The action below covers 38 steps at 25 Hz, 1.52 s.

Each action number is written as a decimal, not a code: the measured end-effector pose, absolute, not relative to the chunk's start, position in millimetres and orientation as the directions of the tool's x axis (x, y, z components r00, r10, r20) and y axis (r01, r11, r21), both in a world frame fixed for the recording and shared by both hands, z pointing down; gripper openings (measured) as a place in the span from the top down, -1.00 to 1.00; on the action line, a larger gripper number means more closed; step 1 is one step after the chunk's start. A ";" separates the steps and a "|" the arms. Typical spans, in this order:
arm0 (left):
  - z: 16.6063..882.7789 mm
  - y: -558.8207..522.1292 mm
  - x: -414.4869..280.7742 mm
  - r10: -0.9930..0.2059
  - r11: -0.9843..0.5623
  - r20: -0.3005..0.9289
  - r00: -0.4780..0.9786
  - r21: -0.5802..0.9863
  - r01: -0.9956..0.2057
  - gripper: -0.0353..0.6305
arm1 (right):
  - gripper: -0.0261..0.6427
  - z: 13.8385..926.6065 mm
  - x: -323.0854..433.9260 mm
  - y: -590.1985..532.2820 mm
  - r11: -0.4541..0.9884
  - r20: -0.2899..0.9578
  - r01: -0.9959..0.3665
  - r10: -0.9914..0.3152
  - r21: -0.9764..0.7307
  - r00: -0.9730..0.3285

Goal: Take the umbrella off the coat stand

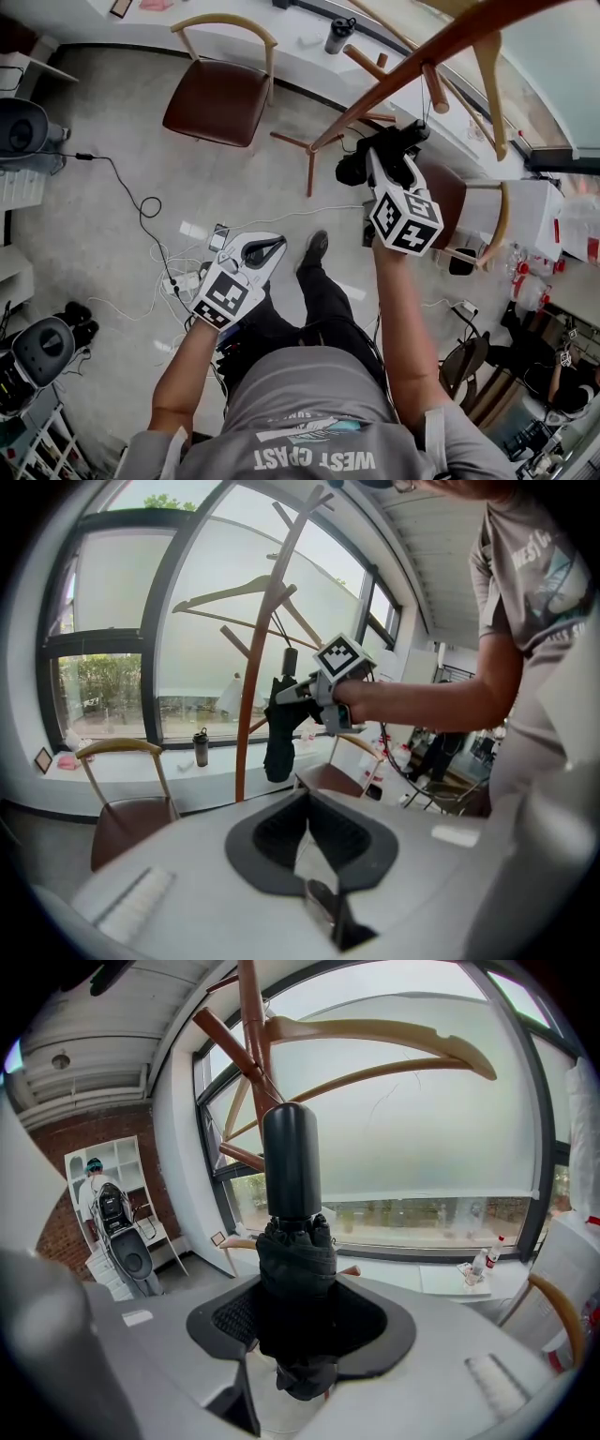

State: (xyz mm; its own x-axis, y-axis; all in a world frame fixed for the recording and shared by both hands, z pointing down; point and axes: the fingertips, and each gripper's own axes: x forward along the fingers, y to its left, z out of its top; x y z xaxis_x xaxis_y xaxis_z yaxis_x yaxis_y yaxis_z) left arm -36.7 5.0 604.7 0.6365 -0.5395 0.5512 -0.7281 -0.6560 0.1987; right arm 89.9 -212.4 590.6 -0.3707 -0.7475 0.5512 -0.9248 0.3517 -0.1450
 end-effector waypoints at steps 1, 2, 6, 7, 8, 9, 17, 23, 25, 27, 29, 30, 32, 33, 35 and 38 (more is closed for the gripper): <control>603.8 4.9 -34.2 -0.535 -0.660 0.553 0.639 0.199 -0.725 0.89 | 0.28 589.5 92.1 -212.3 0.350 0.552 -0.925 -0.747 -0.148 -0.371; 602.8 3.8 -32.6 -0.531 -0.664 0.554 0.641 0.198 -0.721 0.89 | 0.28 588.4 94.0 -212.9 0.349 0.551 -0.925 -0.748 -0.149 -0.370; 595.1 -5.1 -29.6 -0.532 -0.674 0.545 0.648 0.190 -0.714 0.89 | 0.28 582.7 101.4 -217.1 0.338 0.545 -0.930 -0.756 -0.148 -0.361; 591.6 -6.9 -28.2 -0.533 -0.676 0.541 0.651 0.191 -0.712 0.89 | 0.28 580.8 104.1 -217.1 0.335 0.546 -0.931 -0.757 -0.148 -0.359; 587.9 -8.8 -26.8 -0.532 -0.677 0.538 0.654 0.193 -0.710 0.89 | 0.28 578.6 106.7 -217.1 0.332 0.547 -0.932 -0.757 -0.147 -0.357; 584.3 -11.0 -25.7 -0.531 -0.680 0.536 0.656 0.193 -0.708 0.89 | 0.28 576.2 109.1 -217.1 0.331 0.548 -0.932 -0.757 -0.147 -0.355; 563.7 -34.8 -31.9 -0.513 -0.707 0.544 0.664 0.170 -0.686 0.89 | 0.28 563.7 118.4 -213.2 0.324 0.558 -0.936 -0.755 -0.140 -0.345; 552.2 -45.8 -40.4 -0.504 -0.724 0.545 0.670 0.157 -0.672 0.89 | 0.28 552.6 118.2 -206.6 0.314 0.555 -0.937 -0.757 -0.154 -0.344; 549.0 -47.1 -41.5 -0.498 -0.731 0.544 0.675 0.155 -0.665 0.89 | 0.28 547.2 118.8 -204.8 0.310 0.550 -0.938 -0.762 -0.153 -0.342; 546.1 -47.5 -42.2 -0.492 -0.738 0.545 0.679 0.153 -0.658 0.89 | 0.28 542.2 119.3 -202.5 0.309 0.547 -0.939 -0.764 -0.155 -0.341; 543.5 -46.7 -42.5 -0.486 -0.744 0.544 0.683 0.152 -0.651 0.89 | 0.28 537.5 119.8 -199.4 0.309 0.544 -0.938 -0.765 -0.157 -0.343; 542.4 -45.8 -42.7 -0.485 -0.747 0.544 0.685 0.150 -0.648 0.89 | 0.28 535.2 120.0 -197.5 0.309 0.542 -0.938 -0.766 -0.159 -0.345; 540.1 -43.9 -43.3 -0.483 -0.751 0.545 0.686 0.145 -0.644 0.89 | 0.28 530.8 121.0 -193.5 0.312 0.538 -0.936 -0.768 -0.162 -0.349; 538.8 -43.0 -43.5 -0.483 -0.752 0.545 0.685 0.143 -0.644 0.89 | 0.28 528.9 121.9 -191.8 0.314 0.536 -0.935 -0.768 -0.162 -0.351; 536.2 -41.2 -43.9 -0.485 -0.752 0.546 0.683 0.138 -0.644 0.89 | 0.28 525.7 124.5 -189.2 0.318 0.534 -0.934 -0.767 -0.163 -0.355; 532.1 -38.4 -46.2 -0.488 -0.753 0.547 0.680 0.130 -0.645 0.89 | 0.28 518.5 128.8 -188.1 0.317 0.524 -0.934 -0.775 -0.162 -0.354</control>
